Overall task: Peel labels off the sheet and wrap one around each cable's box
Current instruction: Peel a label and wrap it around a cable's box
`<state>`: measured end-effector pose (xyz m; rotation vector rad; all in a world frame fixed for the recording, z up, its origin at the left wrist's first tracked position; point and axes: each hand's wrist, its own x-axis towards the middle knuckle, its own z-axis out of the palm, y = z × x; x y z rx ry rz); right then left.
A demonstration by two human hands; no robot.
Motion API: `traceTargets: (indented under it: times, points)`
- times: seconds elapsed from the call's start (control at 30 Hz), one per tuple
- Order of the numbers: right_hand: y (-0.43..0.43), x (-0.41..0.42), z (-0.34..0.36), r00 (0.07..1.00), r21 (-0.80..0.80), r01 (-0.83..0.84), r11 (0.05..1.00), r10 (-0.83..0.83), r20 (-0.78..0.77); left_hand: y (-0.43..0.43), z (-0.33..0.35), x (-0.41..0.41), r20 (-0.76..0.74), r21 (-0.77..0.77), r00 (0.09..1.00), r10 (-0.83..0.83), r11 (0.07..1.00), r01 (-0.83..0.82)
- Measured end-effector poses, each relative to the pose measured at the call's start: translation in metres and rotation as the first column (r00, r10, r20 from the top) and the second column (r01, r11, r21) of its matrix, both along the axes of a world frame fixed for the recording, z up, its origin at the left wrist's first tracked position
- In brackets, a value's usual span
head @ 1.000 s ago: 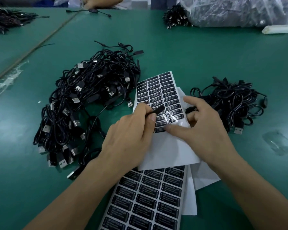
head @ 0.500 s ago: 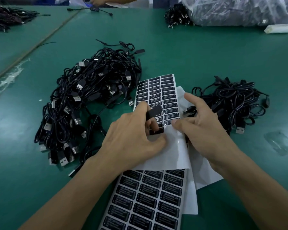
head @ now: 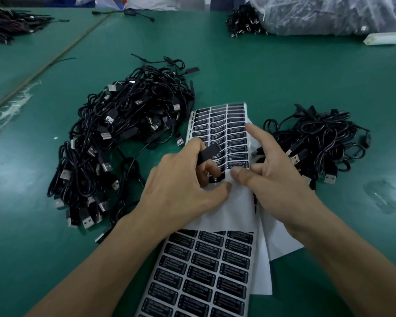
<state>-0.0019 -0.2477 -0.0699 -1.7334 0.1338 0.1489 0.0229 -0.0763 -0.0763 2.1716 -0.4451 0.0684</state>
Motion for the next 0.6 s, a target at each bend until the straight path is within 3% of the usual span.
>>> traceTargets:
  times: [0.6]
  points:
    - [0.0031,0.0017,-0.0078,0.996,-0.032,-0.058,0.998,0.06,0.062,-0.003,-0.0002,0.0012,-0.005,-0.042,0.999,0.047,0.998,-0.047]
